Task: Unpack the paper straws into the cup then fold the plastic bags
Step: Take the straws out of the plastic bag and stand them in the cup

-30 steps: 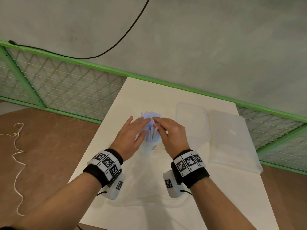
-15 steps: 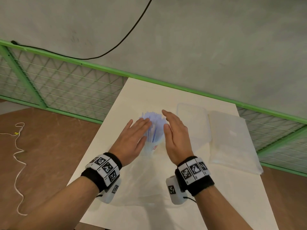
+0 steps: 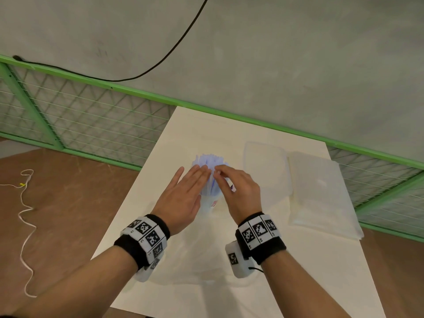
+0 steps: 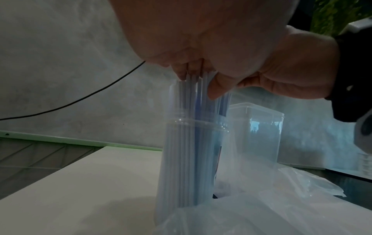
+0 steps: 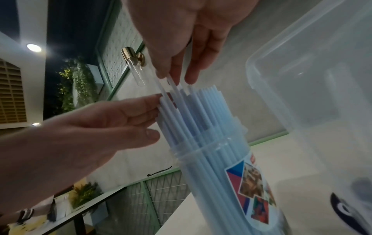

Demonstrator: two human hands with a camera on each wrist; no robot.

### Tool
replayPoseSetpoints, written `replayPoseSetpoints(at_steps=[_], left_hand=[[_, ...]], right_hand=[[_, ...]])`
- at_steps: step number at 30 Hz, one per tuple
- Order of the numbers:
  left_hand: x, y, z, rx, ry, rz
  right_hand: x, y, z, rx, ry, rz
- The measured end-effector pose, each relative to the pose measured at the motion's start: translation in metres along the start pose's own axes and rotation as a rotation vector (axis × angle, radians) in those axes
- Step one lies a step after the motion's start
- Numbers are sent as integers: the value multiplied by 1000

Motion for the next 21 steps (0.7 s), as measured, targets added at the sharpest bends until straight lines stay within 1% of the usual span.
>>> replayPoseSetpoints(at_steps=[2,4,6,10,12,15,18,21], left_hand=[[-2,4,-1,82,14,-67],[-6,8,-2,206,51,-159],[-11,10,-4,302,75,-223],[-18,6,-4,351,59,-366],[-21,3,0,324,32,-392],[-24,0,3,276,-22,-385],[-23,-2,3,278,-38,-382],[-20,-3,5,260,-57,-370]], right_hand=[[-4,-2,-2,19,-22,20],[-5,-3,-4,46,4,34],[-6,-3,-5,54,35,27],[-9,-2,-11,86,86,-8],[-12,0,-13,102,111,-18],[-13,2,-14,117,163,-14],[-2,-1,-16,135,214,16],[10,-5,-25,143,218,36]])
Point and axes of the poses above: each hand's wrist, its own x-axis away from the middle knuckle, its own y-axis out of the back of the hand, z = x × y, the point moved 3 cm from there along -x, towards the middle knuckle, and after that the axes turned 10 degrees about -z, right-handed, at the moved point
